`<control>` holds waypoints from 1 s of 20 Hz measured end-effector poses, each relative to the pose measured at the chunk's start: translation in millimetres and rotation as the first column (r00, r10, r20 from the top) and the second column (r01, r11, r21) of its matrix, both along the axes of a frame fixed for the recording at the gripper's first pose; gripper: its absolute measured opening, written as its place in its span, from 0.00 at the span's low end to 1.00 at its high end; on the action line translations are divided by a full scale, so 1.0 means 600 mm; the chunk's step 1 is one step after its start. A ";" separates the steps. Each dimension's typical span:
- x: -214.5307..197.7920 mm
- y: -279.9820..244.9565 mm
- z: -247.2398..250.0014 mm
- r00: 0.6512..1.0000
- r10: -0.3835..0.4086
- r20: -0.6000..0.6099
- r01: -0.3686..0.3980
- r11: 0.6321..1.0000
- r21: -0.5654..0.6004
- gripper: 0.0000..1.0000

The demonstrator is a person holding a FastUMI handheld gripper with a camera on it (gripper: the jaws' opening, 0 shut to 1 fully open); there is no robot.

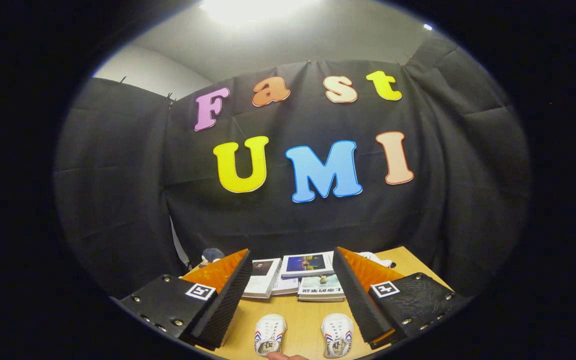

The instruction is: Open the storage box then place both shoes into the box .Put the left shoe in first, then the right shoe, with the right side of both shoes facing outward in a uniform manner.

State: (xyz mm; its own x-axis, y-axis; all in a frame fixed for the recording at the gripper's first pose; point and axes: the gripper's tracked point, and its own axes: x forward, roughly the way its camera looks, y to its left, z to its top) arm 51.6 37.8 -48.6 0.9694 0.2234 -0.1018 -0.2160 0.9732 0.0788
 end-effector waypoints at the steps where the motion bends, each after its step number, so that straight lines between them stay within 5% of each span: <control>1: 0.005 0.012 -0.012 1.000 0.025 -0.019 -0.025 1.000 0.011 0.97; 11: 0.028 0.140 -0.169 0.917 0.284 -0.281 -0.250 0.957 0.150 0.97; 20: 0.021 0.232 -0.319 0.752 0.429 -0.500 -0.349 0.903 0.251 0.97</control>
